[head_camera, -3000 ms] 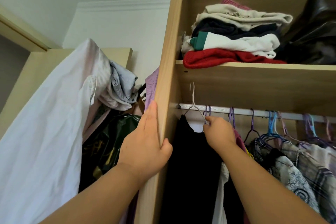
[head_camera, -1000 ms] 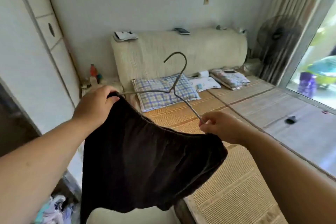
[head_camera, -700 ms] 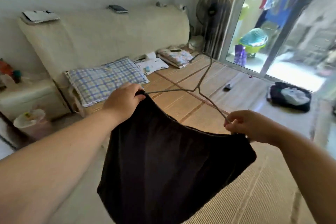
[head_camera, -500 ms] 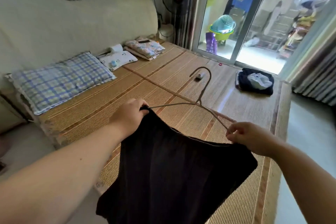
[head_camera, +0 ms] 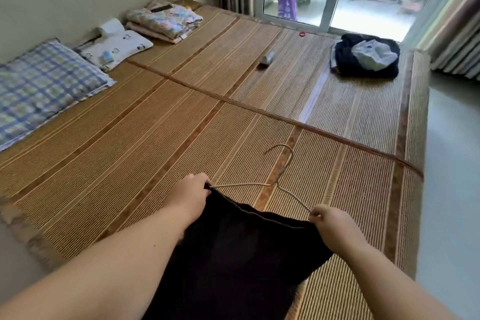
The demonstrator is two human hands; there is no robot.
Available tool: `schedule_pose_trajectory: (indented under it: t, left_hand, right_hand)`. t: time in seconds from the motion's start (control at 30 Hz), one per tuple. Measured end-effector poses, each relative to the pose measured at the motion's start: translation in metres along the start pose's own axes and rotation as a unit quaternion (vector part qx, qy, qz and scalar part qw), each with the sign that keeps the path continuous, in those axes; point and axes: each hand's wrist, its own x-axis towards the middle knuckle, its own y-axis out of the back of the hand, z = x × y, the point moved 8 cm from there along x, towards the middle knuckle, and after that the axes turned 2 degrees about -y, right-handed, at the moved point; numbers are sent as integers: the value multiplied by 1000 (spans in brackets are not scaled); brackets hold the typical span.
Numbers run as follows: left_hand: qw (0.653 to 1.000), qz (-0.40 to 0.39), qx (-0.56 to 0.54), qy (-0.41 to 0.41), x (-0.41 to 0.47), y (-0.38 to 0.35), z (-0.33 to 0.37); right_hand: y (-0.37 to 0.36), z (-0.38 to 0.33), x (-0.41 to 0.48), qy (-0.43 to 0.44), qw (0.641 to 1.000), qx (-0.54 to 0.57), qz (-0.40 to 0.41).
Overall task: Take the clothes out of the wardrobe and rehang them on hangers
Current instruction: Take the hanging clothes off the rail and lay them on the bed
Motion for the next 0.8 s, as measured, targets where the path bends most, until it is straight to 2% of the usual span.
schedule_pose_trajectory:
  t: [0.27, 0.5, 0.67, 0.8]
  left_hand:
    - [999, -43, -12, 20, 50, -61, -7]
    - [996, -39, -72, -26, 26, -38, 12]
    - [996, -26, -61, -52, -26, 14, 10]
    - [999, 13, -26, -29, -82, 89, -13]
  right_hand:
    - [-31, 12, 68, -18, 999, -49, -12]
    - [-19, -29, 57, 8, 1000, -18, 2]
    - [-13, -111, 6, 121, 990, -63, -34]
    - [-7, -212, -57, 264, 957, -115, -36]
